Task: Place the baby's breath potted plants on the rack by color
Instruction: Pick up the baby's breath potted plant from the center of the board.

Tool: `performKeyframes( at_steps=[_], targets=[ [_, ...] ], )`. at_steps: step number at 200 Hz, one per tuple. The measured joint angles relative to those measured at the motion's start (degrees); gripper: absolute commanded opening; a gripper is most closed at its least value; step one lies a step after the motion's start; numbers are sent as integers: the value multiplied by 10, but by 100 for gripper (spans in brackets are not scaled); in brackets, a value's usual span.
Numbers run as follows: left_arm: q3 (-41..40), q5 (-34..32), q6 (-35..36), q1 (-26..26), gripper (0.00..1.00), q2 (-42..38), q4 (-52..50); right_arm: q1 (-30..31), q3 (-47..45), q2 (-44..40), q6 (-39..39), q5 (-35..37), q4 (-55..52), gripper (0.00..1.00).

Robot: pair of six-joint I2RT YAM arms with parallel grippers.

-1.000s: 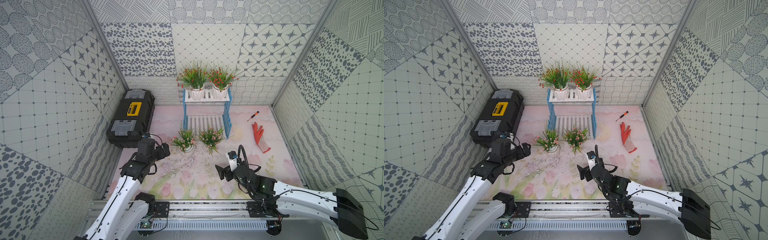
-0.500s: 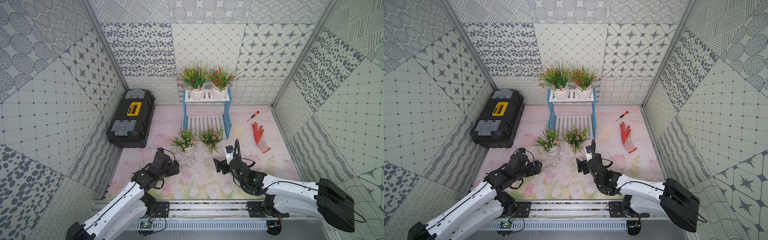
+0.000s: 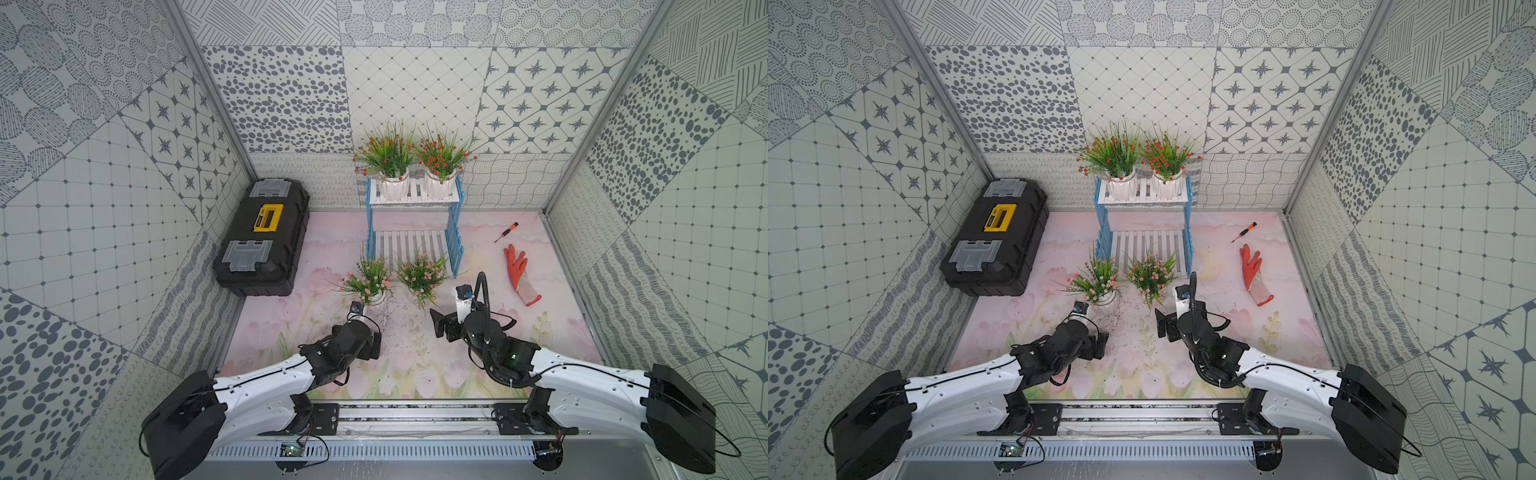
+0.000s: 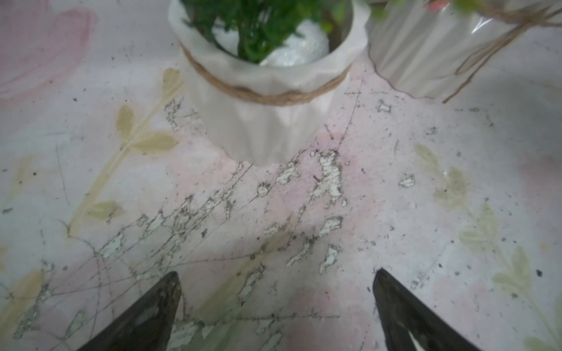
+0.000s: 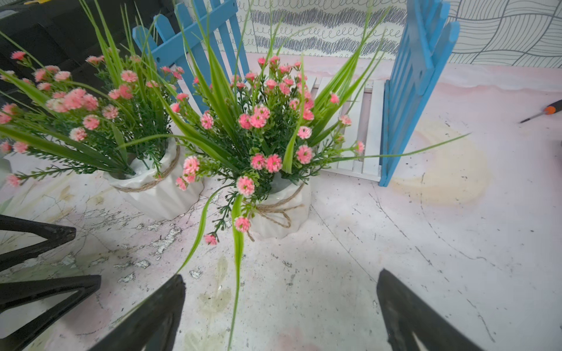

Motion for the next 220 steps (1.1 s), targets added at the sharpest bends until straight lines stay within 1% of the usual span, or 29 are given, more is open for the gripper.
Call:
performKeyframes(
  at_steps=[40,83,168,220],
  targets=[
    [-38,-2,67,-2,99,-19,118,-10,2,9,0,0,-2,98],
    [-49,-1,117,7,99,-1,213,-11,18,31,-4,7,-6,98],
    [-53,13,175,52,99,112,380,-20,22,39,-6,11,0,98],
    [-49,21,193,68,98,209,480,-28,17,34,-4,13,1,98]
  ],
)
